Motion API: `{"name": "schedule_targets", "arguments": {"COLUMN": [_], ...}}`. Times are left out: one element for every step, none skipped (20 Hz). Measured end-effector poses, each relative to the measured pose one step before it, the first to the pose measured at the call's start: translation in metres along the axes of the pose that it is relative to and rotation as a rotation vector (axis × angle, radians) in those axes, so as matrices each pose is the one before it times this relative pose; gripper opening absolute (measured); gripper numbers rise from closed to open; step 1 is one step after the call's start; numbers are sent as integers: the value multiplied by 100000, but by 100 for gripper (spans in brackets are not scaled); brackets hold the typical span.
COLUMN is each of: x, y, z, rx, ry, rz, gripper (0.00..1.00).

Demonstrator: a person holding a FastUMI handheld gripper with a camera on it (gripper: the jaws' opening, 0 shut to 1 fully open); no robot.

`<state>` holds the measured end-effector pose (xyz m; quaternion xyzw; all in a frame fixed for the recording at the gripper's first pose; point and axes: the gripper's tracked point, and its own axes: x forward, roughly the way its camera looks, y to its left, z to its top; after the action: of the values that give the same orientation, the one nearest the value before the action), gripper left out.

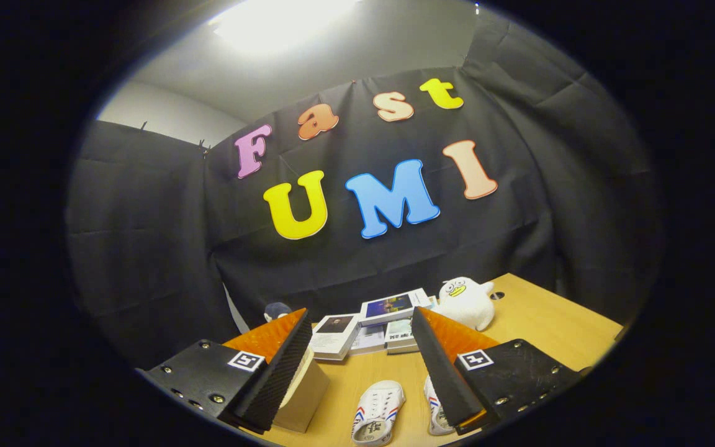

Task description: Open the storage box then place both shoes into the box .Put the left shoe in first, then the right shoe, with the right side of both shoes facing outward in a uniform manner.

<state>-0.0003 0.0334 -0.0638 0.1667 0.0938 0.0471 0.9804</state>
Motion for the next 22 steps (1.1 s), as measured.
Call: {"name": "schedule_targets", "arguments": {"x": [173, 201, 230, 220, 274, 217, 351, 364, 419, 287, 313, 375, 369, 392, 403, 335, 449, 245, 358, 208, 346, 350], "y": [510, 453, 433, 548, 352, 418, 158, 206, 187, 100, 128, 251, 171, 221, 133, 24, 13, 90, 45, 141, -85, -58], "z": [-555, -750, -684, -888, -772, -1069, -927, -998, -687, -868, -619, -815, -604, -773, -589, -683, -578, -650, -512, -632, -380, -424], "rx": [2016, 1975, 2251, 2307, 2566, 3368, 3416, 3065, 2302, 1892, 2228, 2448, 2690, 2867, 2769, 2600, 2355, 2261, 2369, 2487, 2499, 2306], "ry": [1945, 2139, 2377, 2428, 2642, 2895, 2895, 2846, 2425, 2090, 2144, 2211, 2243, 2508, 2367, 2180, 2033, 1906, 2060, 1717, 1480, 1466], "rz": [1752, 1618, 1756, 1912, 1352, 2028, 1250, 1050, 662, 548, 947, 1042, 1060, 1351, 1111, 837, 786, 903, 883, 1038, 688, 651], "gripper": [97, 97, 98, 98, 97, 95, 95, 95, 95, 97, 97, 97, 97, 97, 97, 97, 97, 97, 97, 97, 97, 97]}}
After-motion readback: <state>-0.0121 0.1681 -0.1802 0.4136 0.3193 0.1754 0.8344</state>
